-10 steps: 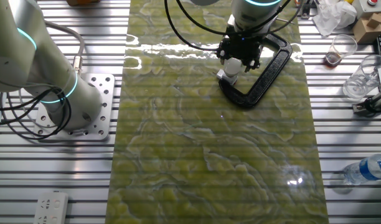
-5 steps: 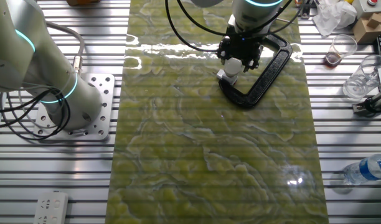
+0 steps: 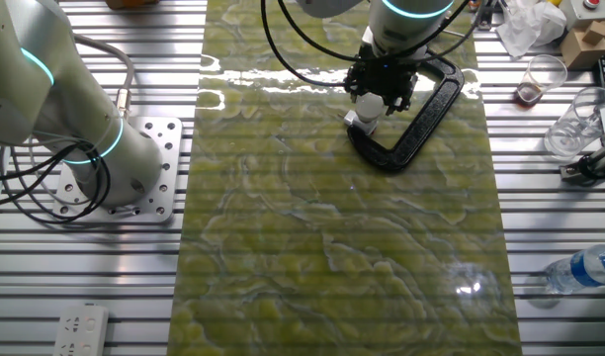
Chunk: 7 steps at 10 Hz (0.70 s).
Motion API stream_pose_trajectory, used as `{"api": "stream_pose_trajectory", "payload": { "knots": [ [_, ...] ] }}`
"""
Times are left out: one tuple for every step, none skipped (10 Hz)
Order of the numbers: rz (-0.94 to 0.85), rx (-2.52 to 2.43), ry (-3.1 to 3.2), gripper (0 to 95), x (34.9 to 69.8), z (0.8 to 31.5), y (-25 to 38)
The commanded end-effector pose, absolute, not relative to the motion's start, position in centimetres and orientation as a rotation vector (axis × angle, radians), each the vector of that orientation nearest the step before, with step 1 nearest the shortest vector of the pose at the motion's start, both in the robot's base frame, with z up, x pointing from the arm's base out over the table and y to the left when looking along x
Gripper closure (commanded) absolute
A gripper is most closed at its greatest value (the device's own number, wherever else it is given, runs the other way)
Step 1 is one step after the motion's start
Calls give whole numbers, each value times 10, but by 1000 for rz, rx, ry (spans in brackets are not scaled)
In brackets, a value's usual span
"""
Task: Install the light bulb by rotating it
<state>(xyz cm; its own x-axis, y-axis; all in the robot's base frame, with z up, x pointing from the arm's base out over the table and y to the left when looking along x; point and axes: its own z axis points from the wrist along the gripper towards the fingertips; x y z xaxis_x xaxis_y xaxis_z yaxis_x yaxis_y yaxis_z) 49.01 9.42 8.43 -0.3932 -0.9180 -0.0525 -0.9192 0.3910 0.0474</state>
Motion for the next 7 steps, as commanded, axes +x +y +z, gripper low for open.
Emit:
{"api": "stream_pose_trajectory", "payload": {
  "knots": [
    [110, -1695, 2619, 380, 490, 84, 94],
    [113, -1688, 2626, 570, 490, 83, 94],
    [115, -1678, 2633, 570, 490, 83, 94],
    [135, -1662, 2649, 570, 490, 83, 94],
    [154, -1657, 2657, 570, 490, 83, 94],
    [148, -1656, 2652, 570, 490, 83, 93],
    [146, -1656, 2652, 570, 490, 83, 93]
  ]
}}
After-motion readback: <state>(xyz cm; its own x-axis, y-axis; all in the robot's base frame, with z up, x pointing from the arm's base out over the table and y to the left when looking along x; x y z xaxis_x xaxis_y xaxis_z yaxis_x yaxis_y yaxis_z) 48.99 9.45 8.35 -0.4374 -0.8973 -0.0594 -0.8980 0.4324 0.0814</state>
